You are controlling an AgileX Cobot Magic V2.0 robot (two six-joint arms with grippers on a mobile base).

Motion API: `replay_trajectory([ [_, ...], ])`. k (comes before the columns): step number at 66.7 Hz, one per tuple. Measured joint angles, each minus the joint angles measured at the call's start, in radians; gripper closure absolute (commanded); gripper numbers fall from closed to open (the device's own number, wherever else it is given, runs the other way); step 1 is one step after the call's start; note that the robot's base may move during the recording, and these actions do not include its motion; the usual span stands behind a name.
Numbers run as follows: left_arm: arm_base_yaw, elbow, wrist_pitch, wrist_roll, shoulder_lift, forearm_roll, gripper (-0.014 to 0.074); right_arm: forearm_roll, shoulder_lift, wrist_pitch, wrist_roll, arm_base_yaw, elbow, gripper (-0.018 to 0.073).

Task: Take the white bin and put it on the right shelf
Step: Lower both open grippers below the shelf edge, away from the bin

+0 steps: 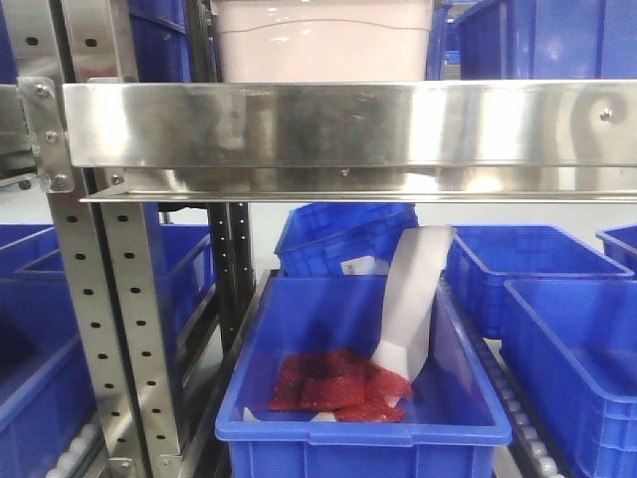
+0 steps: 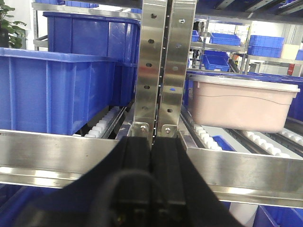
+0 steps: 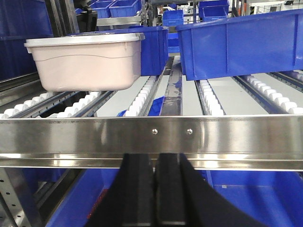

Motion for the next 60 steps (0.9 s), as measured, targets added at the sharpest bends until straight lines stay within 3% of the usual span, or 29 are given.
replay_trajectory([
  [39,0.000,0.000,0.000,0.000,0.000,0.000,0.0715,0.002,-0.002,-0.007,0.002,0.004,0.041,0.0492],
  [48,0.000,0.000,0.000,0.000,0.000,0.000,0.0715,-0.023,-0.031,-0.083,0.002,0.027,0.115,0.0492],
  [60,0.000,0.000,0.001,0.000,0.000,0.000,0.0715,-0.138,-0.093,-0.261,0.058,0.072,0.257,0.0492],
])
